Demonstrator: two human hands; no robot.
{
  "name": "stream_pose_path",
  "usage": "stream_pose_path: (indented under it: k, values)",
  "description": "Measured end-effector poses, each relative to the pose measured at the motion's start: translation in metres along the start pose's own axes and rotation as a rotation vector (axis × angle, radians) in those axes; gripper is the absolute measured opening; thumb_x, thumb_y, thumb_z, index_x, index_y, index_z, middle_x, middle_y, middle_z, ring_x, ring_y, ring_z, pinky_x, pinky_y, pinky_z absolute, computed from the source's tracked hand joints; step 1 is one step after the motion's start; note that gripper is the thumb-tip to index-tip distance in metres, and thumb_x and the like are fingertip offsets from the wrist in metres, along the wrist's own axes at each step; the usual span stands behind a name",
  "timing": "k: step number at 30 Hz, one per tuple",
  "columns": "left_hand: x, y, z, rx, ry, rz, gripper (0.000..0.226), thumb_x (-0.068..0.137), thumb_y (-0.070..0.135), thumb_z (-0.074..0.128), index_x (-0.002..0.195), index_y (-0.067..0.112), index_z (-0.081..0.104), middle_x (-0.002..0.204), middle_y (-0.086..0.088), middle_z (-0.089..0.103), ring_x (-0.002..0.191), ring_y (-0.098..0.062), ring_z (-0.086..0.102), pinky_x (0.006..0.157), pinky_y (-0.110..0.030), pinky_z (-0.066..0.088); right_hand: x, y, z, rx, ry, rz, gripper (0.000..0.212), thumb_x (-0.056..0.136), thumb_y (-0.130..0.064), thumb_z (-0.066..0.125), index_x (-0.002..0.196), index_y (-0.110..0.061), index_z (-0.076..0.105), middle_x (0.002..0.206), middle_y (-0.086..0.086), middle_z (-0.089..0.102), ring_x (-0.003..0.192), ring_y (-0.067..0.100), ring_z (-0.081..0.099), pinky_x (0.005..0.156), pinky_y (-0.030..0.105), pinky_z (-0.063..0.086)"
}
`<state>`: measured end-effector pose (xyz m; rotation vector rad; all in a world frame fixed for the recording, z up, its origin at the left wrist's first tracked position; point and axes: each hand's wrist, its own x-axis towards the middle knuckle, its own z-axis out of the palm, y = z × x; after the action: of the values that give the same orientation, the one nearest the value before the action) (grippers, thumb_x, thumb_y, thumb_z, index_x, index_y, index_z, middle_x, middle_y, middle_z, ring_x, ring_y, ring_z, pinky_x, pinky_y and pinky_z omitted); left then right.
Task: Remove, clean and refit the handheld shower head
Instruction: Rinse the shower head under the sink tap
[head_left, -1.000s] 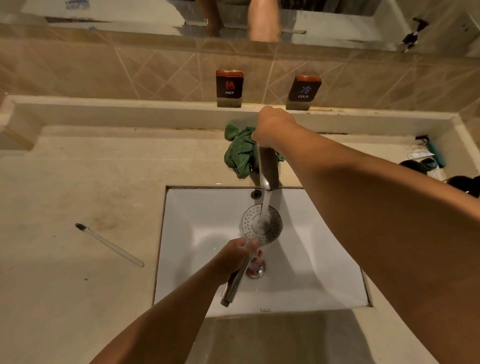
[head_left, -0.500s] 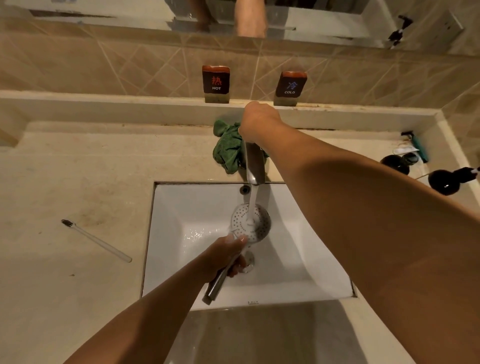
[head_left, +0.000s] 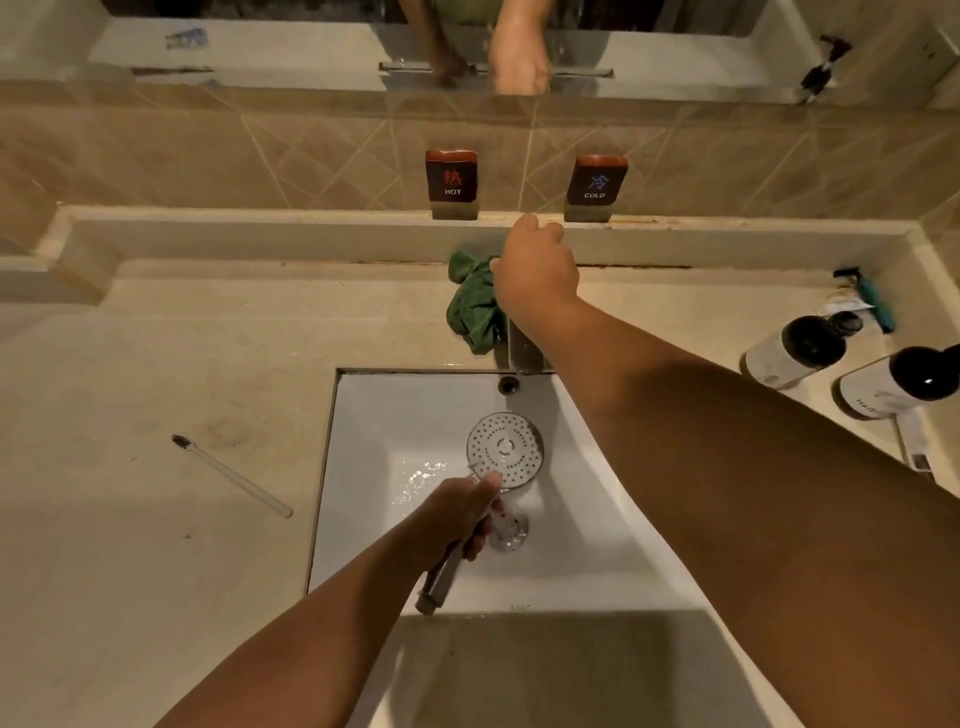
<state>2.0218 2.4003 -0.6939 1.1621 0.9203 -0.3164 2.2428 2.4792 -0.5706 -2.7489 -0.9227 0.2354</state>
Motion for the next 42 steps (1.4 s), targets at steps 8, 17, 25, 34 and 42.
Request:
stream_pose_path:
  k: [8, 17, 25, 34, 42]
  values:
    - [-0.011, 0.012, 0.006, 0.060, 0.175, 0.008, 0.038, 0.098, 0.041, 0.050, 0.082, 0.007, 0.058, 0.049, 0.000, 0.053, 0.036, -0.014, 0.045, 0.038, -0.022, 0.040, -0.003, 0.003, 0.004, 0.066, 0.059, -0.007, 0.050, 0.090, -0.032, 0.068, 0.130, -0.014, 0.043, 0.123, 0.016, 0.050, 0.073, 0.023, 0.048, 0.062, 0.029, 0.048]
    - [-0.042, 0.014, -0.002, 0.115, 0.220, 0.096, 0.038, 0.102, 0.040, 0.049, 0.086, 0.007, 0.057, 0.055, -0.003, 0.051, 0.035, -0.013, 0.043, 0.036, -0.023, 0.041, -0.037, 0.019, 0.009, 0.282, 0.115, -0.079, 0.055, 0.099, -0.022, 0.054, 0.146, -0.011, 0.028, 0.135, 0.017, 0.038, 0.086, 0.032, 0.064, 0.061, 0.035, 0.049]
    - [-0.054, 0.027, 0.010, 0.085, 0.184, 0.138, 0.045, 0.099, 0.048, 0.050, 0.077, 0.009, 0.053, 0.056, -0.006, 0.054, 0.039, -0.017, 0.045, 0.043, -0.025, 0.042, -0.103, 0.051, 0.011, 0.285, 0.074, -0.153, 0.075, 0.098, -0.030, 0.055, 0.157, -0.017, 0.010, 0.140, 0.017, 0.040, 0.121, 0.033, 0.046, 0.094, 0.041, 0.046]
    - [-0.059, 0.036, 0.007, 0.024, -0.112, 0.196, 0.038, 0.099, 0.042, 0.055, 0.086, 0.007, 0.054, 0.056, -0.005, 0.052, 0.042, -0.016, 0.043, 0.041, -0.024, 0.041, -0.207, 0.087, 0.036, 0.577, -0.022, 0.178, 0.053, 0.097, -0.038, 0.054, 0.141, -0.012, 0.042, 0.137, 0.013, 0.048, 0.121, 0.027, 0.053, 0.097, 0.037, 0.050]
    - [-0.079, 0.005, 0.037, 0.205, -0.437, 0.106, 0.035, 0.099, 0.035, 0.056, 0.081, 0.006, 0.061, 0.056, -0.008, 0.053, 0.039, -0.017, 0.044, 0.040, -0.024, 0.042, -0.315, 0.088, 0.040, 1.346, 0.151, 0.826, 0.038, 0.091, -0.019, 0.065, 0.126, -0.009, 0.054, 0.112, 0.015, 0.070, 0.087, 0.023, 0.071, 0.061, 0.033, 0.059]
